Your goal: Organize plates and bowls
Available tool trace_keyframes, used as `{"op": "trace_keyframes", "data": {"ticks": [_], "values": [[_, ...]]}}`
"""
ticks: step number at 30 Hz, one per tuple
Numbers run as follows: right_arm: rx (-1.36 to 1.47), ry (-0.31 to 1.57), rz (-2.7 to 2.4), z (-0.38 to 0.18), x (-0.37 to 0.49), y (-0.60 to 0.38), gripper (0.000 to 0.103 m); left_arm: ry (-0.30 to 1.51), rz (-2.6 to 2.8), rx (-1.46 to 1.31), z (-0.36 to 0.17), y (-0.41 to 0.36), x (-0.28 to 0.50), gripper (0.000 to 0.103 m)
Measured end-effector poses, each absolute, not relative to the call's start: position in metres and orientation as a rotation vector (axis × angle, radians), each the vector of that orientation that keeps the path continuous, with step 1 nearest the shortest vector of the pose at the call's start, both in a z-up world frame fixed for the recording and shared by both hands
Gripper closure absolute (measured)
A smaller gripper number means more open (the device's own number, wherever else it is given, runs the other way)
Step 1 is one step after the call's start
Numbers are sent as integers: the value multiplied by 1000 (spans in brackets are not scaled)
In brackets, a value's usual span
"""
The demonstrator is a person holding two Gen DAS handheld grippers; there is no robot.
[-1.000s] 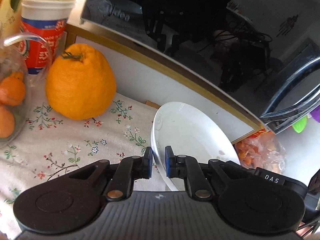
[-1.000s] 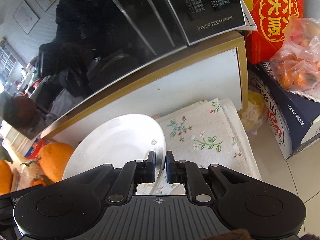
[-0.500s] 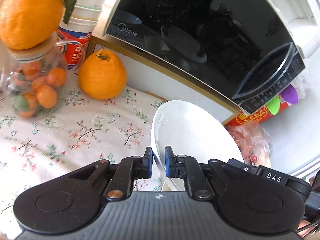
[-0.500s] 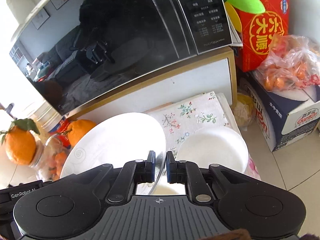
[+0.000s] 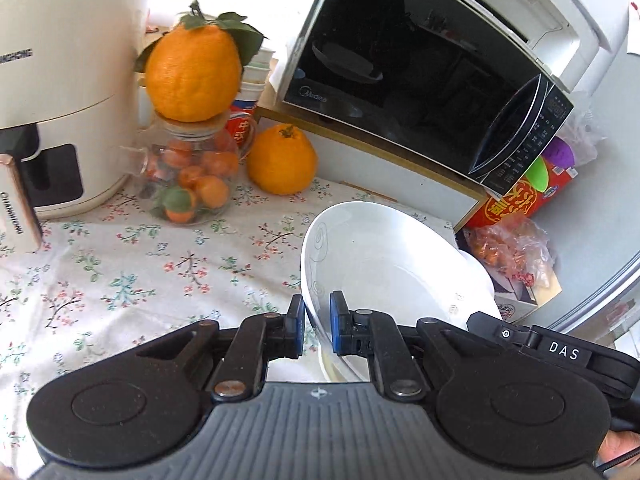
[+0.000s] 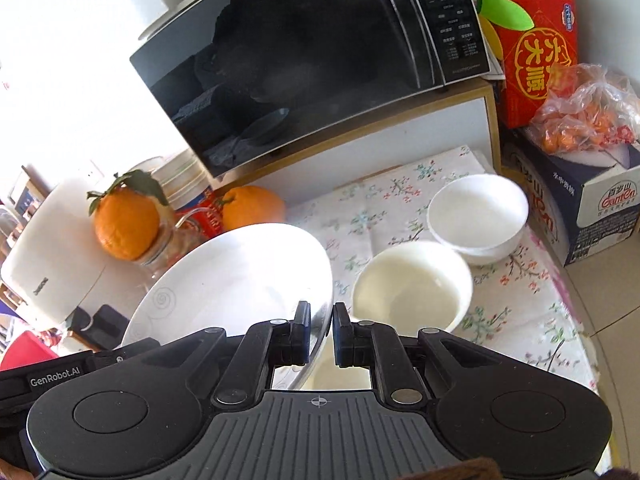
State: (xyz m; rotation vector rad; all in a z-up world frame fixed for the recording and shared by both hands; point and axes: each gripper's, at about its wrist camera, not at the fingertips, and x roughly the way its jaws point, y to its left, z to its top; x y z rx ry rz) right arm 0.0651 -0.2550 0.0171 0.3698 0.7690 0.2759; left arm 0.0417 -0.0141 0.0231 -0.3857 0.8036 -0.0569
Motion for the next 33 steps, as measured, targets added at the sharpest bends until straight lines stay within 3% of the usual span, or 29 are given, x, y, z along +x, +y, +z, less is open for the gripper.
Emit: {"op": "trace_keyframes", "data": {"ticks": [16,33], "values": [[167,884,439,-21,-23,-156,88,847,61,-416,-14,68,-58,93],[45,960,456,-46,-46,-125,87,898,98,-379,-40,86,-87,92]]}}
